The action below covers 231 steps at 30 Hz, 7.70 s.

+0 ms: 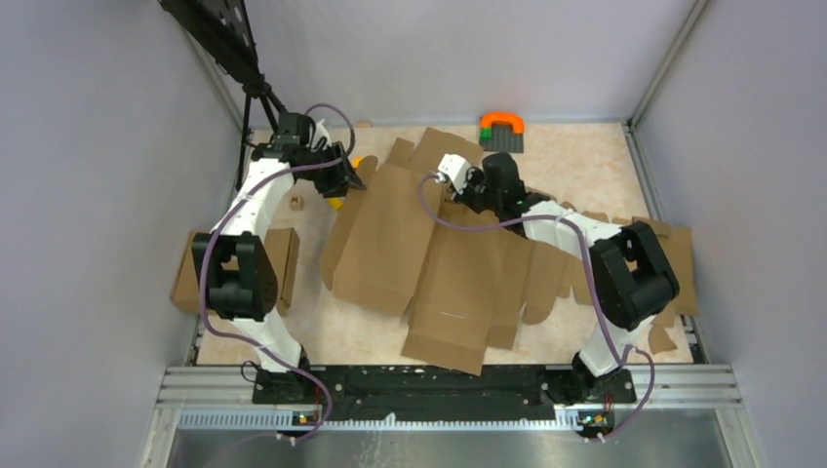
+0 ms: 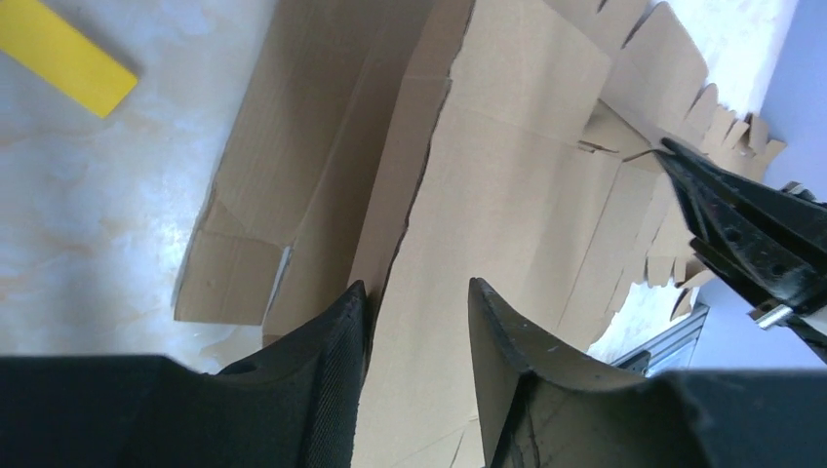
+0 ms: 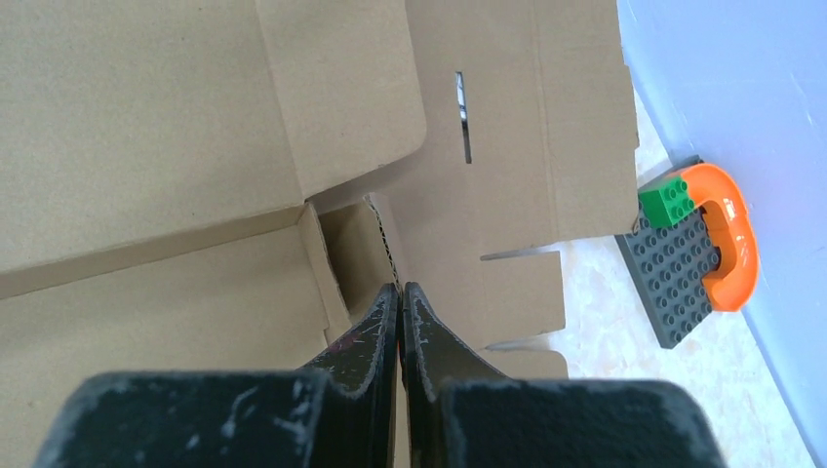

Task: Fold the paper box
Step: Fold the paper box at the center of the board.

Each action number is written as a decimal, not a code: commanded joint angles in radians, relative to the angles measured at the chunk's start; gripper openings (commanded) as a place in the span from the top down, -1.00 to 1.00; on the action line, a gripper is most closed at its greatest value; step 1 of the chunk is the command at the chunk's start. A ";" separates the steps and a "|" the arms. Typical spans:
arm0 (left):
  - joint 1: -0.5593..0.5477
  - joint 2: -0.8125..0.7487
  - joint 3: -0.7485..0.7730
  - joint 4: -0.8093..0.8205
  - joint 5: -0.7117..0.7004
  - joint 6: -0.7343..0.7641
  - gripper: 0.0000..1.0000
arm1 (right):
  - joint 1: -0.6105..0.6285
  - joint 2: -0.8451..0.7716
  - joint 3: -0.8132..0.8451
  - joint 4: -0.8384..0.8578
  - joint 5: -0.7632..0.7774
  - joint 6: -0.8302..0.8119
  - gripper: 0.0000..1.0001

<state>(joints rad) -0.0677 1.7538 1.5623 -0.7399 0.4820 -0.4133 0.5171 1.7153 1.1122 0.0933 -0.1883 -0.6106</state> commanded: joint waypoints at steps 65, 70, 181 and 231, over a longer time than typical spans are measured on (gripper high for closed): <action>0.151 -0.320 -0.509 0.651 0.165 -0.298 -0.51 | 0.267 0.204 0.247 0.121 -0.013 0.032 1.00; 0.073 -0.212 -0.494 0.681 0.132 -0.519 -0.34 | 0.267 0.199 0.222 0.169 -0.004 0.026 1.00; 0.031 0.021 -0.665 1.155 0.212 -0.884 1.00 | -0.113 0.108 -0.041 0.043 -0.058 1.923 0.69; 0.031 0.035 -0.709 1.166 0.251 -0.838 1.00 | -0.088 -0.074 0.002 -0.205 0.300 1.804 -0.91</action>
<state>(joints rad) -0.0345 1.7775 0.8505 0.3962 0.7189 -1.2724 0.4873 1.7187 1.1656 -0.1570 0.1570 1.2621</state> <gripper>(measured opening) 0.003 0.922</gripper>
